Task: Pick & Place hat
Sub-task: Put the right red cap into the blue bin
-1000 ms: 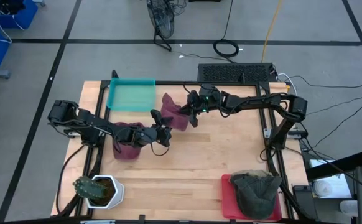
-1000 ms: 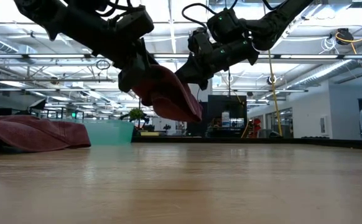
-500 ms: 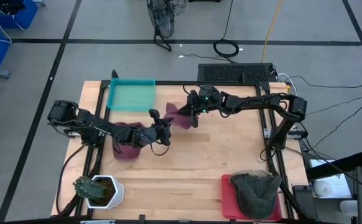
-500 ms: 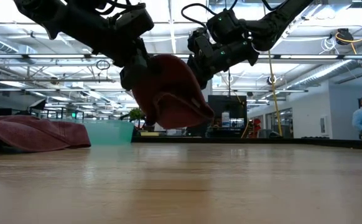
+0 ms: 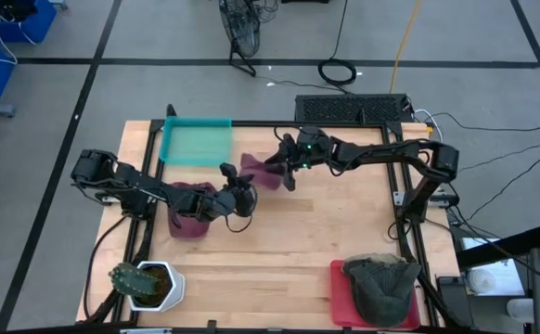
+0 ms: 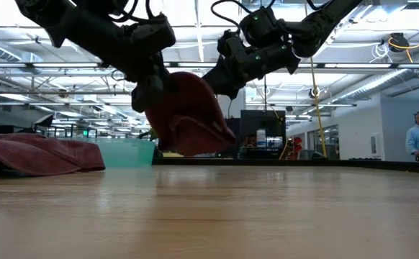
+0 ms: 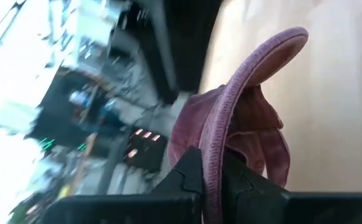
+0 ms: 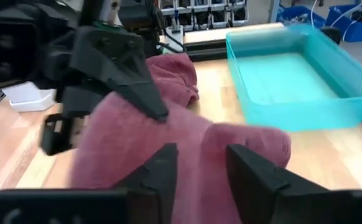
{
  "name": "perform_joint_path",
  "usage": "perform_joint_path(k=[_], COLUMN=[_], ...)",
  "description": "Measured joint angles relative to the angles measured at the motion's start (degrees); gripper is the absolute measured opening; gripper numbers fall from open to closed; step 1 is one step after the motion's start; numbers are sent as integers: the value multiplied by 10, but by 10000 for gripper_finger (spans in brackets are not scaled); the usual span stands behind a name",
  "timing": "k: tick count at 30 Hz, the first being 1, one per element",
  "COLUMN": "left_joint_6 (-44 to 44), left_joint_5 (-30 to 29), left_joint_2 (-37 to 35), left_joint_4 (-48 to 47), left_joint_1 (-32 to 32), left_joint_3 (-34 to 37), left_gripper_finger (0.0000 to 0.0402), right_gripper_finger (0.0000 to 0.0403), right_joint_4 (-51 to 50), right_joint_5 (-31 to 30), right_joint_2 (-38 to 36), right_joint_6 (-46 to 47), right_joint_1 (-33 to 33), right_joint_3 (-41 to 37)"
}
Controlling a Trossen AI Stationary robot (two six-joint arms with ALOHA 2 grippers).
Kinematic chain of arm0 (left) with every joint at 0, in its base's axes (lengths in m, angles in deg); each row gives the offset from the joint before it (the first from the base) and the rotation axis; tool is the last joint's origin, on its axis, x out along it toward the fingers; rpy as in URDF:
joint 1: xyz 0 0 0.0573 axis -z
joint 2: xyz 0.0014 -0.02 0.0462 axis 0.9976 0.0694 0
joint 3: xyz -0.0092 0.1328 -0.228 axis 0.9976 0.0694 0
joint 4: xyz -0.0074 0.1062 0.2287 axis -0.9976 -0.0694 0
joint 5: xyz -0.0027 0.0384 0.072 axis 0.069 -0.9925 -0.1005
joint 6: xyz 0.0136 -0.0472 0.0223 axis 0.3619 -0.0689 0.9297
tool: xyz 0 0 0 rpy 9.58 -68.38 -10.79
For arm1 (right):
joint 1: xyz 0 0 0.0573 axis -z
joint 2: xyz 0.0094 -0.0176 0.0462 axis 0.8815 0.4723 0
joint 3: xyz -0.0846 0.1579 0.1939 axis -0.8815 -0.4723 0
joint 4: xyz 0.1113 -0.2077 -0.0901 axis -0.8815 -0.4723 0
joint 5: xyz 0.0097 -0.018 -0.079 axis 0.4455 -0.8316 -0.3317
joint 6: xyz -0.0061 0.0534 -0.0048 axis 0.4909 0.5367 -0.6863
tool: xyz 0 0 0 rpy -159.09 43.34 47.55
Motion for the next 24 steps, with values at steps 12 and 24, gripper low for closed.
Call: perform_joint_path(k=[12, 24], left_joint_6=[101, -74], left_joint_5=[-208, -186], left_joint_2=[-42, -134], left_joint_4=[-12, -262], left_joint_1=[3, -106], left_joint_3=[0, 0], left_gripper_finger=[11, 11], right_gripper_finger=[173, 160], right_joint_4=[-78, -9], right_joint_5=[0, -1], right_joint_2=[-60, -120], right_joint_6=[-18, -21], right_joint_1=[0, 0], right_joint_3=[0, -82])
